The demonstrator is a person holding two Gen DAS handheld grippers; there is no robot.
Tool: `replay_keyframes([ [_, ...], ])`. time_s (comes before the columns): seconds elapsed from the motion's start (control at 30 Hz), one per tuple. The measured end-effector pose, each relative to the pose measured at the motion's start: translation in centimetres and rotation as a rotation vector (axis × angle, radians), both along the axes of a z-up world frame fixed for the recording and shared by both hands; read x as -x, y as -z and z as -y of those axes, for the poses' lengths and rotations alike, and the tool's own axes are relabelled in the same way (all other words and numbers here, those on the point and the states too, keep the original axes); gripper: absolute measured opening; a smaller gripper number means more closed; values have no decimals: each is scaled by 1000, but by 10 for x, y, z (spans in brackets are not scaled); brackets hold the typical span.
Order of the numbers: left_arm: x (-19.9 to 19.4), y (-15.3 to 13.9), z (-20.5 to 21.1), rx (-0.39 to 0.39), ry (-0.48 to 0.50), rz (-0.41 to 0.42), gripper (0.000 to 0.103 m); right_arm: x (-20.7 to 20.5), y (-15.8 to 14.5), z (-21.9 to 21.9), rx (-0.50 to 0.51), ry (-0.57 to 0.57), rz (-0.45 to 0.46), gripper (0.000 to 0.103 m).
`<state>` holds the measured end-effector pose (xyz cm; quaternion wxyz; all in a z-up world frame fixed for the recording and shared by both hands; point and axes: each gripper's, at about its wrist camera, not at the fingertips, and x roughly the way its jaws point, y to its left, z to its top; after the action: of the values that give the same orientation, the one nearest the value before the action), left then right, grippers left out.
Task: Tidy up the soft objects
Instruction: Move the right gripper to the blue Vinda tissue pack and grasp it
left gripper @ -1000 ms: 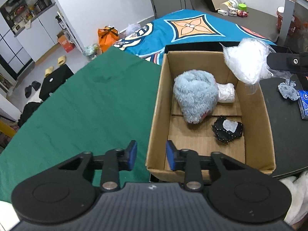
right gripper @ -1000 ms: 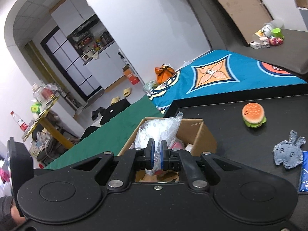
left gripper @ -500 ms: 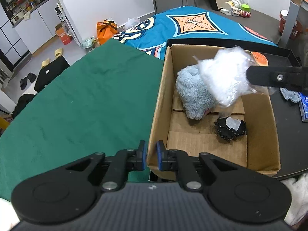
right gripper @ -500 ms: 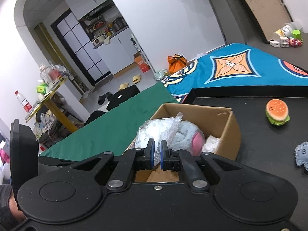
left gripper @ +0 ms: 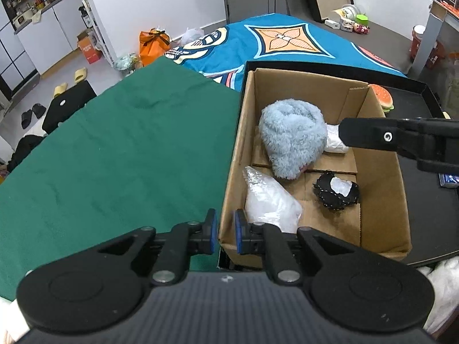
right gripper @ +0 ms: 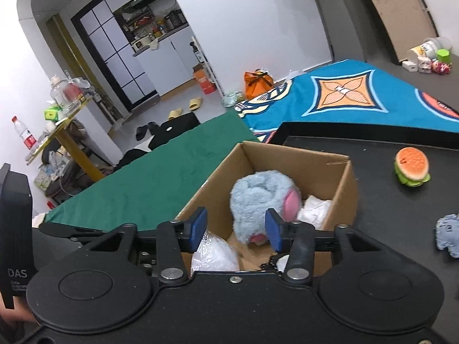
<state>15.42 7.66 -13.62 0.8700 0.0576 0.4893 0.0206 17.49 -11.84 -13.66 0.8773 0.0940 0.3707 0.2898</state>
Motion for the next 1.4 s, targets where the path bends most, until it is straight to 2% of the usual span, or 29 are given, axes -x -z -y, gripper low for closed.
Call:
replay_keyframes([
  [0.13, 3, -2, 3, -28, 4, 9, 15, 5, -4, -1, 44, 12, 17, 52],
  [0.27, 3, -3, 2, -32, -1, 9, 17, 8, -8, -1, 66, 28, 34, 52],
  [0.43, 2, -7, 7, -62, 4, 15, 27, 10, -10, 8, 74, 65, 35, 57],
  [0.5, 4, -9, 11, -83, 14, 24, 37, 11, -9, 13, 80, 88, 36, 58],
  [0.6, 5, -12, 15, -103, 24, 35, 45, 10, -8, 19, 88, 118, 30, 58],
  [0.7, 3, -15, 19, -120, 25, 41, 49, 7, -4, 29, 89, 150, 14, 58],
  [0.83, 2, -19, 24, -107, 18, 39, 52, 4, -3, 40, 81, 185, 0, 60],
  [1.03, -2, -19, 38, -136, 29, 31, 54, 0, 1, 54, 90, 235, -8, 64],
  [1.4, -15, -19, 59, -183, 30, 16, 55, -12, 23, 95, 187, 377, -46, 65],
])
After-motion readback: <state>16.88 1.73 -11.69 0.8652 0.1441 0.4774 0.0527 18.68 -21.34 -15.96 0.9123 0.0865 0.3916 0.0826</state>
